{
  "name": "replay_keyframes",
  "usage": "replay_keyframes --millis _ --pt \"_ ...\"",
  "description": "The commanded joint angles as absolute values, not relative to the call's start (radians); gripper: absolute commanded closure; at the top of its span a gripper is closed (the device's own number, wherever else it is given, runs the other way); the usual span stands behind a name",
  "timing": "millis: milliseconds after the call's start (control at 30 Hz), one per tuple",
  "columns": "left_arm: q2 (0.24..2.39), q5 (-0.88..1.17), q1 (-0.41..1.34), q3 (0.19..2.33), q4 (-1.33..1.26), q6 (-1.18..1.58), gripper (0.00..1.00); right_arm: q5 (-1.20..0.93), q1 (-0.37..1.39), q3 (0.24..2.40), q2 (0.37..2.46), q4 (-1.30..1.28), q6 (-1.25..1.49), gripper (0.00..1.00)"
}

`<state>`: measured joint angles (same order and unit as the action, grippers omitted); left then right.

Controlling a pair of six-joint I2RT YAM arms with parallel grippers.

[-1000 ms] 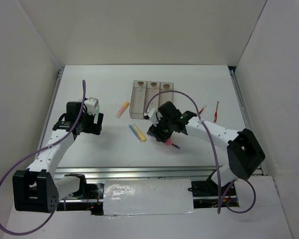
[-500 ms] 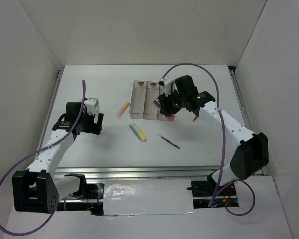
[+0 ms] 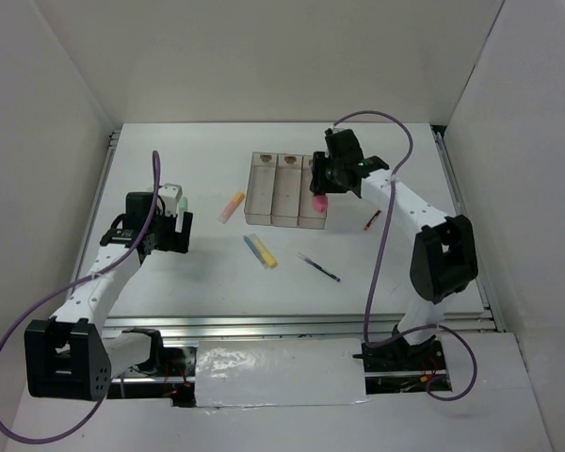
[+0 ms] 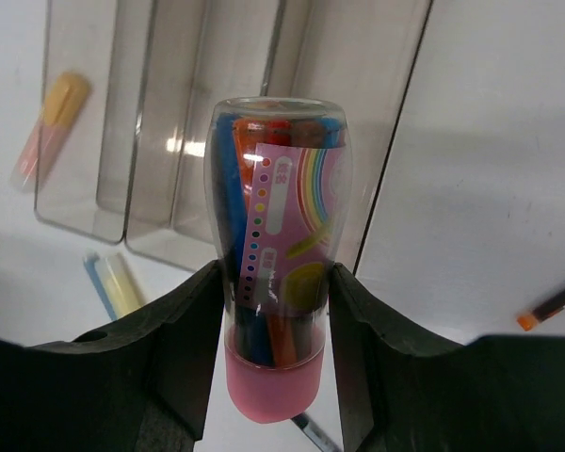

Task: Sort the stationery into containers
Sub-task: Place the stationery in the storage box.

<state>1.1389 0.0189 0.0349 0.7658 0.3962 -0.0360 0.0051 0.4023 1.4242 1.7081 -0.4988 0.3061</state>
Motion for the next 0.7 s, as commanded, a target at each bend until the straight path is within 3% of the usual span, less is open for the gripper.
replay_keyframes --millis 0,300,367,467,500,600,667 --pt "1.143 0.006 0.029 0.795 0.368 -0.009 0.01 0.147 0.396 1.532 1.755 -0.434 0.429 1.00" --pt "1.092 0.032 0.026 0.765 0.342 -0.028 0.01 0.147 0.376 1.614 1.920 -0.391 0.417 1.00" --pt "1.088 0.038 0.028 0.761 0.342 -0.032 0.01 0.143 0.368 1.627 1.939 -0.390 0.408 0.96" --pt "1.095 0.040 0.028 0.764 0.344 -0.031 0.01 0.138 0.370 1.646 1.968 -0.385 0.397 0.79" --pt "1.101 0.038 0.028 0.765 0.347 -0.031 0.01 0.135 0.368 1.654 1.980 -0.384 0.394 0.66" --pt "1.111 0.034 0.029 0.770 0.350 -0.029 0.01 0.135 0.371 1.658 1.997 -0.382 0.397 0.51" --pt "1.111 0.034 0.028 0.769 0.351 -0.029 0.01 0.135 0.371 1.657 2.002 -0.385 0.400 0.33"
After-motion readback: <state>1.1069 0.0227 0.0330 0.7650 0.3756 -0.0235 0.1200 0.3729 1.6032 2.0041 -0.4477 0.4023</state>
